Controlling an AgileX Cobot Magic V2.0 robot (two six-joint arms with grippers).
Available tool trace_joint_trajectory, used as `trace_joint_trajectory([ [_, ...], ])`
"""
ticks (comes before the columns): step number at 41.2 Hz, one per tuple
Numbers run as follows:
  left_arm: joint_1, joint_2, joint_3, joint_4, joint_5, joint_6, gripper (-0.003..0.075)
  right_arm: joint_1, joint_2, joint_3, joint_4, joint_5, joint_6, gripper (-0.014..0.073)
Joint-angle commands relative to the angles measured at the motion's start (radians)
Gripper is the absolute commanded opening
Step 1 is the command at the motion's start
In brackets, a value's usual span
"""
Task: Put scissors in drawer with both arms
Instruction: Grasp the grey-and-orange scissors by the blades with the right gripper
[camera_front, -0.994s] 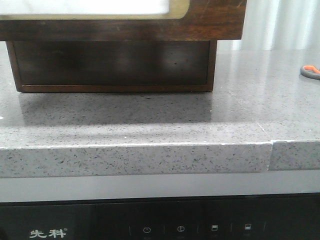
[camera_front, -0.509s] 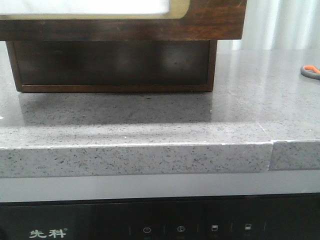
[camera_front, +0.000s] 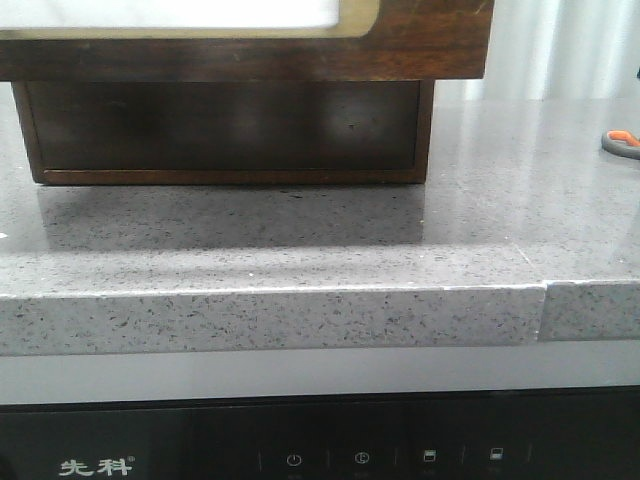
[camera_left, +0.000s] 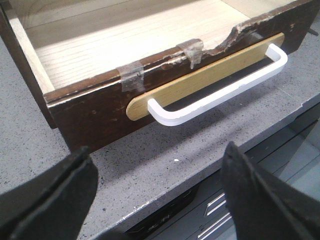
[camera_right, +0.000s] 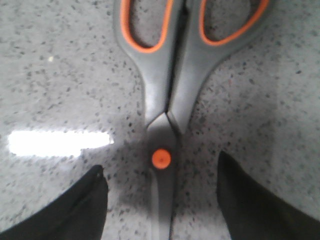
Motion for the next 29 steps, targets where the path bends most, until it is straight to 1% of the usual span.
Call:
trace_joint_trajectory([
  [1, -0.009, 0.005, -0.03, -0.001, -0.085, -0.01, 0.05, -0.004, -0.03, -0.042, 0.007, -0.022, -0.009, 0.0489],
  [4, -0.009, 0.005, -0.03, -0.001, -0.085, -0.01, 0.05, -0.004, -0.023, -0.044, 0.005, -0.02, -0.009, 0.0465],
  [6, -0.009, 0.005, -0.03, -0.001, -0.085, -0.01, 0.05, -0.004, -0.019, -0.044, 0.005, -0.02, -0.009, 0.042],
  [14, -0.009, 0.005, -0.03, -0.001, -0.085, -0.01, 0.05, -0.004, -0.017, -0.044, 0.005, -0.018, -0.009, 0.0169],
  [17, -0.009, 0.005, -0.03, -0.001, -0.085, -0.01, 0.05, -0.004, -0.017, -0.044, 0.005, -0.018, -0.009, 0.0093],
  [20, -0.009, 0.005, -0.03, -0.001, -0.085, -0.01, 0.05, -0.004, -0.017, -0.044, 0.005, -0.014, -0.009, 0.0038],
  [23, -0.009, 0.005, -0.03, -0.001, -0.085, -0.01, 0.05, -0.004, -0.017, -0.044, 0.008, -0.008, -0.009, 0.0018],
  [29, -0.009, 0.005, -0.03, -0.001, -0.085, -0.01, 0.0499, -0.004, -0.035, -0.044, 0.017, 0.002, -0.009, 0.0019],
])
